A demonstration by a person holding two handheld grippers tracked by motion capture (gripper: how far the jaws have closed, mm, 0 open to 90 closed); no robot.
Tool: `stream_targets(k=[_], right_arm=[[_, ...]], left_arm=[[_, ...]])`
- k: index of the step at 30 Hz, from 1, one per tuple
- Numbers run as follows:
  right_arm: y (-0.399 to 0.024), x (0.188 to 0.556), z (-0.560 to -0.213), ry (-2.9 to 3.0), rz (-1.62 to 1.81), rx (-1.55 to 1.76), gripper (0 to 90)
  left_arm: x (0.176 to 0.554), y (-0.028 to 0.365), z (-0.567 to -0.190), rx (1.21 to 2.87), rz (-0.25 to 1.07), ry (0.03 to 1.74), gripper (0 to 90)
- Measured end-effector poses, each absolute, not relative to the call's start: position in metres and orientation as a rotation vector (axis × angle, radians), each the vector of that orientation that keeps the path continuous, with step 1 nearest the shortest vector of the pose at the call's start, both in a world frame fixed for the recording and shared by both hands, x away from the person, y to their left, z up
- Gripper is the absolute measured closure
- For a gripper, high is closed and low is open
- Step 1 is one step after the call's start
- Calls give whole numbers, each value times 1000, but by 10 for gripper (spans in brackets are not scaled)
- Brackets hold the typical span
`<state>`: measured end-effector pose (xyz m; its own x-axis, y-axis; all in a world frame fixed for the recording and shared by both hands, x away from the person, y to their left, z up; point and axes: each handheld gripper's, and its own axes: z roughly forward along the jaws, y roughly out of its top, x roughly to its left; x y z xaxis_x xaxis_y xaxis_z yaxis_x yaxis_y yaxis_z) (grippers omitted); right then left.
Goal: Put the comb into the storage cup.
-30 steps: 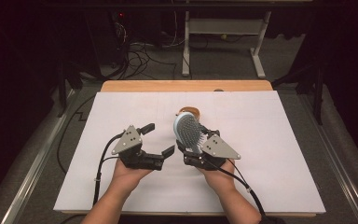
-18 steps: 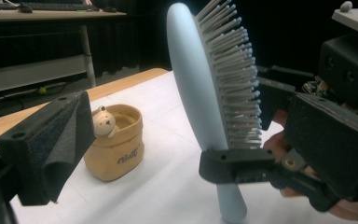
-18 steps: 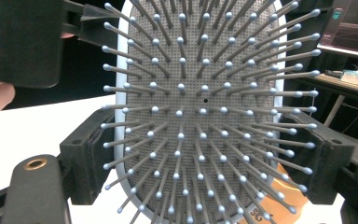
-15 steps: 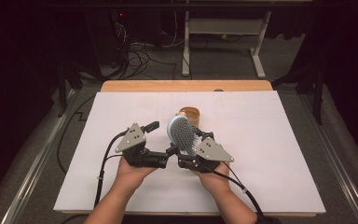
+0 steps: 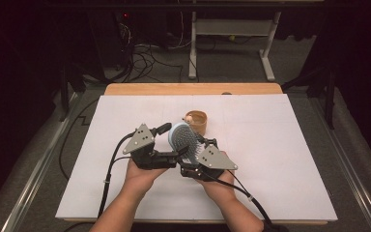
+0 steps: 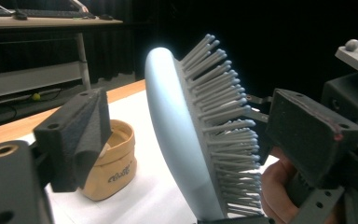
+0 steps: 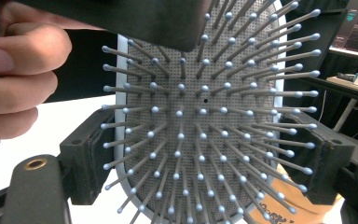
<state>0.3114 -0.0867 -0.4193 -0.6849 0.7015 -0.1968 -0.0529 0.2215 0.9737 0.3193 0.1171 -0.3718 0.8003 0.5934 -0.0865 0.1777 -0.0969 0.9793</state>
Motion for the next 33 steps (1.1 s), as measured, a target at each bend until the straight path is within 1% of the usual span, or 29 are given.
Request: stream_targets(k=[4,9,13,19,23,33], right_arm=[[-86,311,-419,1865,1526,597,204],[-86,311,-419,1861,1525,594,204],[-85,310,-419,1862,1520,596,204],[-84,310,-418,1854,1517,593,204],[-84,310,-418,1854,1510,595,204],[-83,310,-417,1844,1487,595,203]], left_arm=[[320,118,-371,1654,379,618,175],[320,119,-371,1655,368,616,251],[321,119,-372,1660,342,614,288],[319,118,-372,1652,334,592,420],[319,117,-372,1653,331,607,435],[317,115,-371,1637,340,635,511]])
